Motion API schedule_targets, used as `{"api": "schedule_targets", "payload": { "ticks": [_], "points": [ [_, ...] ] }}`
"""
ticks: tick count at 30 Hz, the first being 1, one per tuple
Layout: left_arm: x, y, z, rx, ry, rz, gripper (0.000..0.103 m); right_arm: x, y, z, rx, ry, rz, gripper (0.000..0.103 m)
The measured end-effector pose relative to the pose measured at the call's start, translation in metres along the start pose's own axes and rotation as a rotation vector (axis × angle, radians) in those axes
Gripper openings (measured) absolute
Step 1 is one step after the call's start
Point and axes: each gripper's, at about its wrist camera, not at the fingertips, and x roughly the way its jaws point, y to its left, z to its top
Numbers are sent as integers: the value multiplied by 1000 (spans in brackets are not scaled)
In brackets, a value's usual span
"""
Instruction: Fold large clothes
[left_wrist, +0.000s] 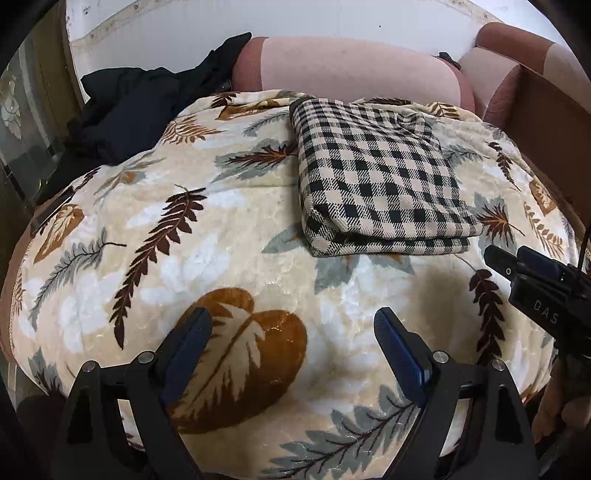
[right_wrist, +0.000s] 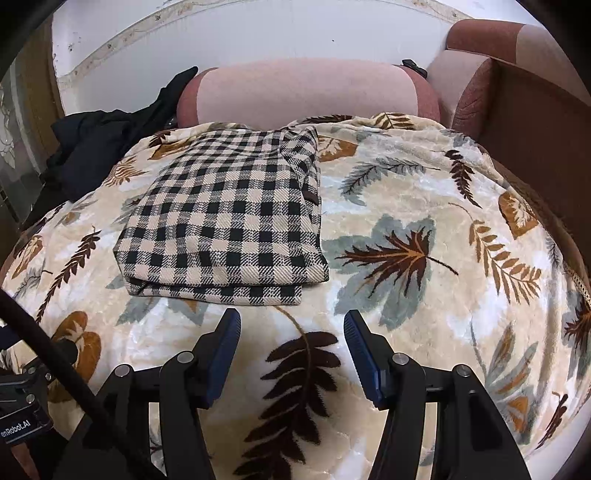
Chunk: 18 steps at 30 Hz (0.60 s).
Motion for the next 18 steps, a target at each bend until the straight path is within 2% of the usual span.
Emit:
{"api": "schedule_targets", "payload": {
  "ticks": [18],
  "points": [
    [18,-5,-4,14,61,-18,88,8,0,1,5,20,-16,64]
  ]
}}
